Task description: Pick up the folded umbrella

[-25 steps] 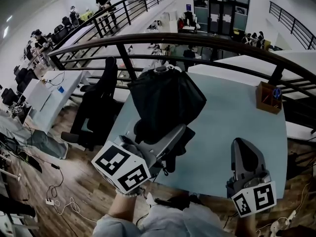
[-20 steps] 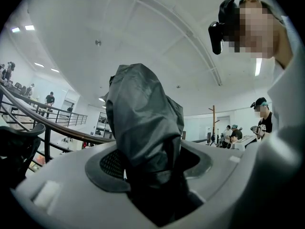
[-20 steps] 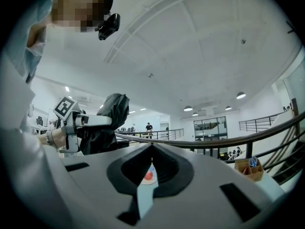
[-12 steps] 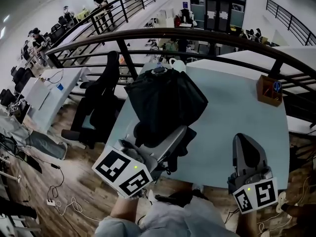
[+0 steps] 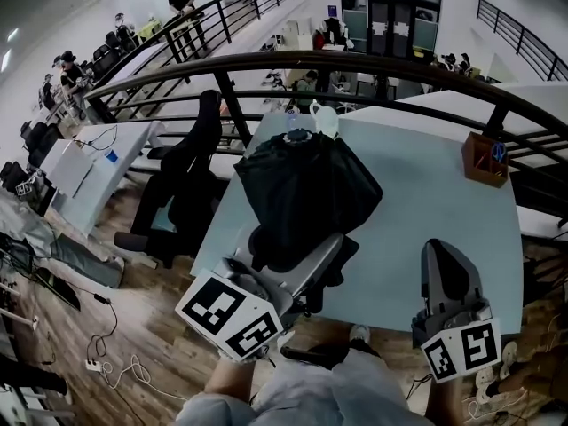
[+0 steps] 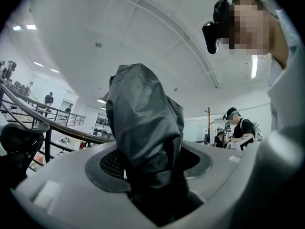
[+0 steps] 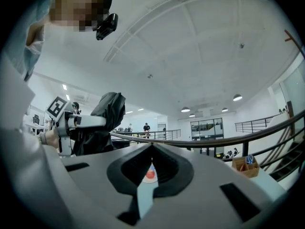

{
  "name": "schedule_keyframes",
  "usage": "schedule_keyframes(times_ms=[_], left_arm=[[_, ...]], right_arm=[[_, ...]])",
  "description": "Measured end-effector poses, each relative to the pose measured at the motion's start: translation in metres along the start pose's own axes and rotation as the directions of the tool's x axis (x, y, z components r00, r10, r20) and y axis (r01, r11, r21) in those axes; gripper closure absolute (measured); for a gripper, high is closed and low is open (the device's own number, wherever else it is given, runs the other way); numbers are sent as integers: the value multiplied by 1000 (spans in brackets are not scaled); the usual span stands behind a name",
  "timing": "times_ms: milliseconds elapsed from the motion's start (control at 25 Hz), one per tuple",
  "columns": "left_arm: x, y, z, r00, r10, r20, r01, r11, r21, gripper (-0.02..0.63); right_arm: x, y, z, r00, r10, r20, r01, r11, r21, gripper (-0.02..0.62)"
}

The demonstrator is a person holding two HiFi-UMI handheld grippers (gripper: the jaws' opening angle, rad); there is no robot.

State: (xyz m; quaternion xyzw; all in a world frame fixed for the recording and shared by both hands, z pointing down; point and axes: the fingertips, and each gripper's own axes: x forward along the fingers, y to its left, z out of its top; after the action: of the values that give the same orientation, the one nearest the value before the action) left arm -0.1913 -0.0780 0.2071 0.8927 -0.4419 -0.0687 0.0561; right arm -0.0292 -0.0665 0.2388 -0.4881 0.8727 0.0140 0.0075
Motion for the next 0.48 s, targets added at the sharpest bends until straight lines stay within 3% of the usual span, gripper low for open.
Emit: schedule_keyframes(times_ms=[480], left_arm=[[-24,3,-2,1000,6,5,-6,1000,-16,318]], right_arm=[[-6,21,1,1000,14,-1,-14,1000,-14,595]])
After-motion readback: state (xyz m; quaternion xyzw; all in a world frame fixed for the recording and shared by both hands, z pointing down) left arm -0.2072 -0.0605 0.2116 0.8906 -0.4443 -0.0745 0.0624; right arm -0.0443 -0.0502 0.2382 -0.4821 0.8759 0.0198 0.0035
